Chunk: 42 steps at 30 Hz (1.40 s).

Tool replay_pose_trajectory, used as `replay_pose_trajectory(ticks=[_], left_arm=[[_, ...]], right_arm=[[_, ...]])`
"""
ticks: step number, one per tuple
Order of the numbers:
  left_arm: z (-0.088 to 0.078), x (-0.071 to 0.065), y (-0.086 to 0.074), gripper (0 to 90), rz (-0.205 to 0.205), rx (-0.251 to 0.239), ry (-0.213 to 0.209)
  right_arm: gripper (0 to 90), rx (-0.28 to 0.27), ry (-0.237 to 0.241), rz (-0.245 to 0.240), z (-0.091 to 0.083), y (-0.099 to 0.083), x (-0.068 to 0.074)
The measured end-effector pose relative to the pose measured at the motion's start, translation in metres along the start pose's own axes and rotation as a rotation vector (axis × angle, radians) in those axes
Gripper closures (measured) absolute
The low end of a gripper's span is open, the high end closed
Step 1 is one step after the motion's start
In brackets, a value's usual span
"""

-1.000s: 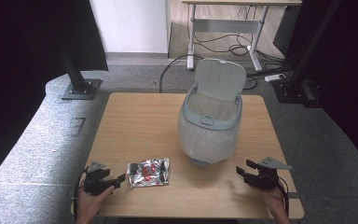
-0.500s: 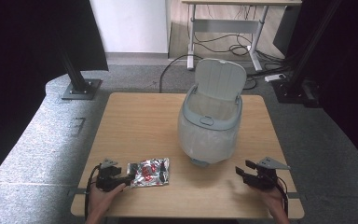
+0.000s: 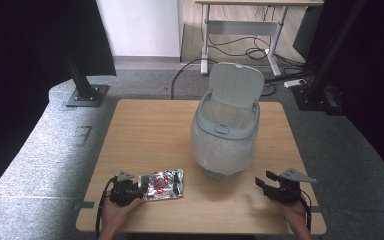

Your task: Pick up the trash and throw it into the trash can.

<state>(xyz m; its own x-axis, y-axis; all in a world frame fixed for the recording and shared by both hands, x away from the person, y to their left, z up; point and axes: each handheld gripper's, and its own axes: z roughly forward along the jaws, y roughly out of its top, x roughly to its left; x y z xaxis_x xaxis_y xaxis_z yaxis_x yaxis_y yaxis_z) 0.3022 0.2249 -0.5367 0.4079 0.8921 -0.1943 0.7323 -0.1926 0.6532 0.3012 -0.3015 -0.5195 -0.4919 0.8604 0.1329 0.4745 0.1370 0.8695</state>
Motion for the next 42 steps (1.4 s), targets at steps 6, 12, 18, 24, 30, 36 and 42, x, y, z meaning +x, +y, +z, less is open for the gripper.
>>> replay_pose_trajectory(ticks=[6,12,18,24,30,36,42], left_arm=[[0.003,-0.001,0.001,77.3,0.013,-0.006,-0.004],[0.004,-0.005,0.001,87.5,0.032,-0.011,0.01],[-0.006,-0.002,0.002,89.4,0.015,-0.055,-0.044],[-0.018,0.003,0.002,89.6,-0.021,-0.098,-0.112],[-0.036,0.009,0.004,89.7,-0.052,-0.17,-0.152],[-0.046,0.014,0.005,89.7,-0.069,-0.201,-0.164],[-0.052,0.013,0.009,89.7,-0.048,-0.215,-0.178]], right_arm=[[40.7,0.006,-0.006,-0.007,0.001,0.0,0.0],[41.2,0.01,-0.016,-0.008,0.002,-0.001,0.0],[41.4,0.032,-0.017,-0.011,0.006,-0.003,0.0],[41.6,0.033,-0.023,-0.009,0.006,-0.003,0.0],[41.6,0.026,-0.004,0.009,0.006,-0.002,-0.001],[41.6,0.036,-0.007,0.006,0.007,-0.004,-0.003],[41.7,0.043,-0.011,0.006,0.009,-0.005,-0.004]])
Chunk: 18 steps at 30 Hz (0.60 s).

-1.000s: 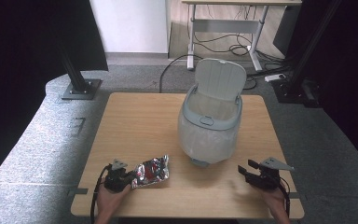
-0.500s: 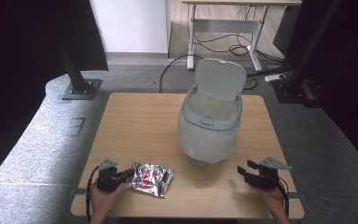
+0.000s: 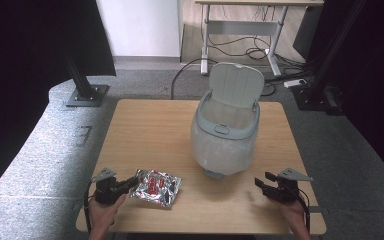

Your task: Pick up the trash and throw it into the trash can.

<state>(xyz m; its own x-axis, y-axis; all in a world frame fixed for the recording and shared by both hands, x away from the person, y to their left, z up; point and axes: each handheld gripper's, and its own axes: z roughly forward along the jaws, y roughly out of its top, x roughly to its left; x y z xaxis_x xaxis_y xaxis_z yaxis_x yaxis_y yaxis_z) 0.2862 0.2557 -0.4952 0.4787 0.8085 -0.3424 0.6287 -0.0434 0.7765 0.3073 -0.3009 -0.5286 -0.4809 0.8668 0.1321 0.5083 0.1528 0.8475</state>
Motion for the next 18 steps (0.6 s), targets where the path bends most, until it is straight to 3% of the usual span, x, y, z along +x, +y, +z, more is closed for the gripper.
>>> replay_pose_trajectory(ticks=[7,16,18], left_arm=[[-0.002,-0.005,0.007,89.8,0.032,-0.003,-0.014],[-0.008,-0.012,0.024,89.8,0.06,-0.025,-0.052],[-0.012,-0.016,0.032,89.8,0.076,-0.036,-0.054]], right_arm=[[41.7,0.03,-0.008,-0.012,0.009,-0.004,0.001],[41.7,0.058,-0.008,0.003,0.015,-0.01,-0.002],[41.6,0.083,-0.027,-0.012,0.02,-0.012,-0.003]])
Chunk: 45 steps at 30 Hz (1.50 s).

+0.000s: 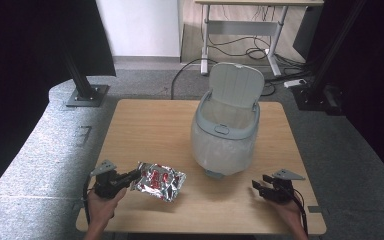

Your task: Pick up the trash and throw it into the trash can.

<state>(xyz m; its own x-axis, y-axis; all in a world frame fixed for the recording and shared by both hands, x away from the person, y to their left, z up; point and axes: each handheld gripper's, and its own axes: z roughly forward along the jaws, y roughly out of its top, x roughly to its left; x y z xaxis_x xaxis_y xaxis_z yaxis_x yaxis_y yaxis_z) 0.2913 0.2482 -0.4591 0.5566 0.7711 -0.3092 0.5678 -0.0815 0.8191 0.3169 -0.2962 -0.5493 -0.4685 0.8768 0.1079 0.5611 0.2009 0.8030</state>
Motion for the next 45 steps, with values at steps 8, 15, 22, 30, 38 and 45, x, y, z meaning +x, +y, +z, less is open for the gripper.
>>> replay_pose_trajectory(ticks=[8,15,22,30,38,45], left_arm=[[-0.008,-0.011,0.023,89.7,0.031,-0.006,-0.003],[-0.01,-0.02,0.038,89.7,0.066,-0.017,-0.024],[-0.01,-0.022,0.043,89.5,0.044,-0.029,-0.067],[-0.009,-0.028,0.054,89.5,0.056,-0.037,-0.082],[-0.015,-0.036,0.068,89.3,0.072,-0.058,-0.1],[-0.017,-0.04,0.074,89.3,0.084,-0.062,-0.109]], right_arm=[[40.6,0.026,-0.015,-0.015,0.004,0.001,0.0],[39.8,0.064,-0.04,-0.029,0.005,0.001,0.002],[37.7,0.066,-0.073,-0.023,0.006,0.001,0.003],[35.8,0.067,-0.067,-0.024,0.006,0.001,0.002],[34.0,0.078,-0.087,-0.048,0.007,0.001,0.006],[33.8,0.08,-0.095,-0.053,0.007,0.001,0.007]])
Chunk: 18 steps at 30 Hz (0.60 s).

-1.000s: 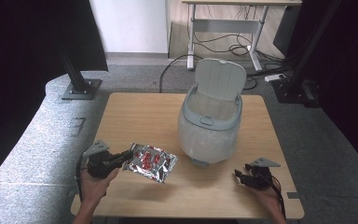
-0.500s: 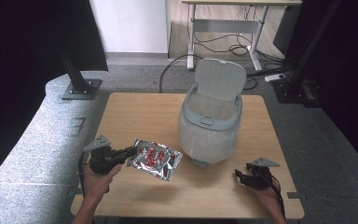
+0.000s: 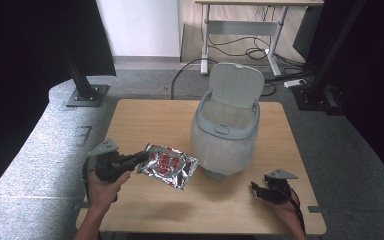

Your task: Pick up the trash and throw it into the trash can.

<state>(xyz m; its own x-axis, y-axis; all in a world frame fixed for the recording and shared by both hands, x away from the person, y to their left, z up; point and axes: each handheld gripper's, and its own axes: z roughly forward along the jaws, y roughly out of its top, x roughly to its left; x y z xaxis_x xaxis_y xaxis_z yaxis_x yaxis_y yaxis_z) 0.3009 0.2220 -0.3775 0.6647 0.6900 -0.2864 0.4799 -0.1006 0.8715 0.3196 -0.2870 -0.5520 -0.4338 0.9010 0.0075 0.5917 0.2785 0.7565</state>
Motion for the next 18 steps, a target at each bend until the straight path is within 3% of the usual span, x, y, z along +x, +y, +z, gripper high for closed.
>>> replay_pose_trajectory(ticks=[18], left_arm=[[0.007,-0.01,0.024,89.3,0.016,-0.013,-0.038]], right_arm=[[33.2,0.001,-0.003,0.002,0.0,0.0,0.0]])
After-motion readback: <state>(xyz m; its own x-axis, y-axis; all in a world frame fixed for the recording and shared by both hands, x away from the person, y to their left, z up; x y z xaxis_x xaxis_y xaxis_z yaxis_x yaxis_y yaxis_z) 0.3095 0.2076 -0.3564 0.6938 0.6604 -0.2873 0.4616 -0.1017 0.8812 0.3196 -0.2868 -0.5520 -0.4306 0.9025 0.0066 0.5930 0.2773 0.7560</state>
